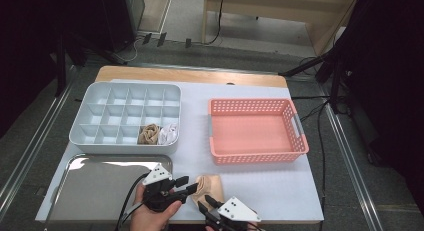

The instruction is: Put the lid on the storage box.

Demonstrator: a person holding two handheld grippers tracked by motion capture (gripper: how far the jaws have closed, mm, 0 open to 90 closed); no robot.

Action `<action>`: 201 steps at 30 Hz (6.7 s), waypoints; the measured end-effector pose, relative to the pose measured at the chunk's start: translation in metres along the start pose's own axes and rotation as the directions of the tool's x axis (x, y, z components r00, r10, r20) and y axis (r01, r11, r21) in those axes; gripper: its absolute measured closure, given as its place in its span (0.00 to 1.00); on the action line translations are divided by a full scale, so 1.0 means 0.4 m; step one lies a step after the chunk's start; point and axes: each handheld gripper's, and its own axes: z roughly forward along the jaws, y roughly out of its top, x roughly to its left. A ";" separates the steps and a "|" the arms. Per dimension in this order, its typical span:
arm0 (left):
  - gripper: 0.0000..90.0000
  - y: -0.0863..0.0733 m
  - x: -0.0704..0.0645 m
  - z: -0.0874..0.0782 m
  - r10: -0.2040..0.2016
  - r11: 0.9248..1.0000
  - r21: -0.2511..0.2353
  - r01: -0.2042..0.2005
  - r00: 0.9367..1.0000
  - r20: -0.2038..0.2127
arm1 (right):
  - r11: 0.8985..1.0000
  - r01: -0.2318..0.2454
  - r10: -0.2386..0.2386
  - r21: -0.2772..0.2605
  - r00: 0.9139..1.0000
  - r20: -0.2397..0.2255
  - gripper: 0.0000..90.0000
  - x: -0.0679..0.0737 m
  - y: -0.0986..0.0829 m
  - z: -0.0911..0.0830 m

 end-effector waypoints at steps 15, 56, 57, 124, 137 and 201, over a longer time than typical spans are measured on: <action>0.71 -0.018 0.003 0.045 0.014 0.988 0.156 -0.009 1.000 -0.027 | 0.977 -0.214 0.206 0.011 0.951 0.232 0.70 -0.052 -0.030 -0.011; 0.73 0.014 -0.056 0.004 0.005 0.999 0.045 -0.006 1.000 0.014 | 0.930 -0.366 0.365 -0.023 0.917 0.160 0.89 -0.101 -0.041 -0.013; 0.75 0.016 -0.066 0.003 0.018 0.999 0.043 -0.019 0.999 0.027 | 0.931 -0.363 0.363 -0.024 0.919 0.156 0.90 -0.103 -0.039 -0.014; 0.68 0.011 0.034 0.085 -0.298 0.943 0.173 0.283 0.952 0.070 | 0.999 -0.045 0.042 0.026 0.994 0.100 0.92 0.043 -0.017 0.048; 0.81 0.013 0.037 0.042 -0.227 0.971 0.095 0.219 0.970 0.085 | 0.998 -0.056 0.057 -0.024 0.996 0.074 0.81 0.019 0.010 0.014; 0.81 0.102 0.224 -0.265 -0.208 0.960 -0.209 0.187 0.975 -0.082 | 0.976 -0.133 0.192 -0.174 0.903 0.385 0.21 -0.354 0.013 -0.095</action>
